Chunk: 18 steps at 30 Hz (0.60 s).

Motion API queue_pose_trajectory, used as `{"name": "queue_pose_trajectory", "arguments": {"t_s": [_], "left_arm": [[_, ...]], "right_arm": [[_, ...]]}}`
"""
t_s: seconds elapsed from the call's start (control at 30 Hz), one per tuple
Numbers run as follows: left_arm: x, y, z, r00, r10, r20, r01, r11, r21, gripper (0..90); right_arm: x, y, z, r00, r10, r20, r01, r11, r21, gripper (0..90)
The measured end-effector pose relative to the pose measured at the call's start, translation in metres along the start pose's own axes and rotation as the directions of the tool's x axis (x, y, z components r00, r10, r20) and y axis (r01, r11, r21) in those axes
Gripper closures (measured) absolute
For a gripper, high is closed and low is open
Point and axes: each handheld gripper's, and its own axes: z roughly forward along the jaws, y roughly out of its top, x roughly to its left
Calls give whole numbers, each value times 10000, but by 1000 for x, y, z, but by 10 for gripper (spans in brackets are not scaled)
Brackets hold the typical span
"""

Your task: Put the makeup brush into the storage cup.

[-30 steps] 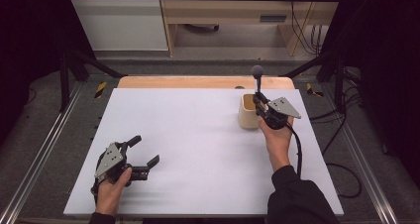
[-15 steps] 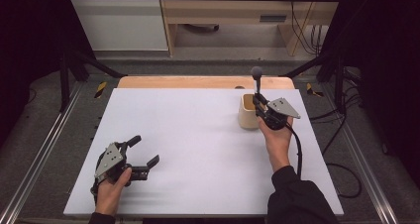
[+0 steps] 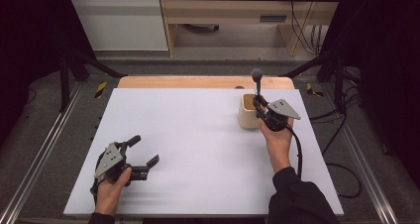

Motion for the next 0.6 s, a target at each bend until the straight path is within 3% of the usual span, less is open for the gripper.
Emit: {"name": "queue_pose_trajectory", "arguments": {"t_s": [0.07,0.13,0.2,0.37,0.6], "left_arm": [[0,0,0,10000,-8,-2,8,10000,-2,32],[0,0,0,10000,-9,-19,9,10000,-44,32],[1,0,-1,10000,9,-63,-9,10000,-23,32],[0,1,-1,10000,-5,-56,5,10000,-57,32],[1,0,-2,10000,0,-71,0,10000,-37,32]], "right_arm": [[0,0,-1,10000,34,-77,-33,10000,74,733],[0,1,-4,9994,300,-159,-302,9995,-89,654],[0,4,-10,9997,239,-95,-240,9996,-141,577],[-3,12,-24,9991,387,-149,-394,9977,-551,504],[-1,19,-31,9988,427,-229,-438,9977,-516,348]]}}
